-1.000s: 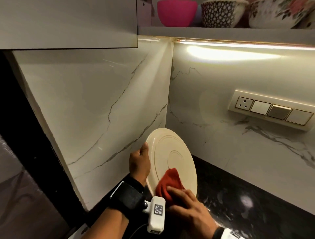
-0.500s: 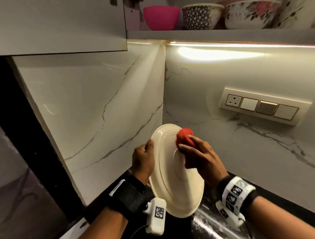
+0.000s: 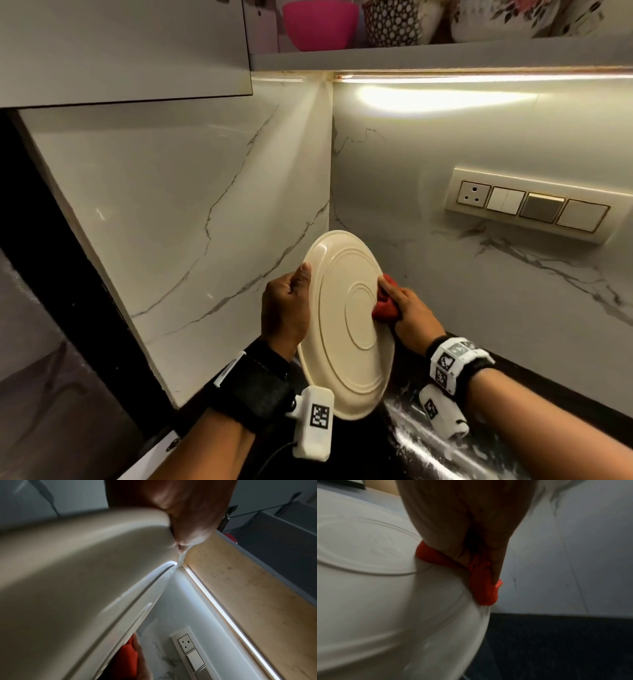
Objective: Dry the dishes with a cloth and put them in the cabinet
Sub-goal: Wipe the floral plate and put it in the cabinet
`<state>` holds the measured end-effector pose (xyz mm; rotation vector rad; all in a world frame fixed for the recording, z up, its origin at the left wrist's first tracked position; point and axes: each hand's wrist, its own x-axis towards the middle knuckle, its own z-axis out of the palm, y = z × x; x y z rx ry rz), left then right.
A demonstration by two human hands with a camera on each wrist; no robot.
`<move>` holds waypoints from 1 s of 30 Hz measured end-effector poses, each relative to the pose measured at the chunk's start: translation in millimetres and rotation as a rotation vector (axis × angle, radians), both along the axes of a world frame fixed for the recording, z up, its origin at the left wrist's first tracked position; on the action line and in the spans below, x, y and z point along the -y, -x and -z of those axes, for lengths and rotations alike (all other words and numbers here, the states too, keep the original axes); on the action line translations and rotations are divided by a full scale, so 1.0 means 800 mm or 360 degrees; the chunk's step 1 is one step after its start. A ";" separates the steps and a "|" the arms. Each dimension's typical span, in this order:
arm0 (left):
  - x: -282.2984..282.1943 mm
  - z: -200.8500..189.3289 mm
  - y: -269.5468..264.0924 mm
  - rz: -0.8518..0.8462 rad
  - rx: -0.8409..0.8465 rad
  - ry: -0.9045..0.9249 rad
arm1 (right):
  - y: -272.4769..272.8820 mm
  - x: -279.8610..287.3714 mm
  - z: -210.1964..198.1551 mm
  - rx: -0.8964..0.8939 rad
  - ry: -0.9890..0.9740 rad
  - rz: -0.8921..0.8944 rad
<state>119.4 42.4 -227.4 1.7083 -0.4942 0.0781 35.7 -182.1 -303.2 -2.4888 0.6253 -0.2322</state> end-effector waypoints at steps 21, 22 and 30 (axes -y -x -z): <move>0.048 0.062 0.030 0.0226 0.0796 0.0074 | 0.011 -0.103 0.046 0.0040 -0.2032 0.0898; 0.049 0.063 0.031 0.0234 0.0815 0.0067 | 0.011 -0.104 0.044 0.0017 -0.2045 0.0901; 0.047 0.067 0.037 0.0394 0.0936 0.0027 | 0.021 -0.106 0.016 -0.0116 -0.2208 0.0857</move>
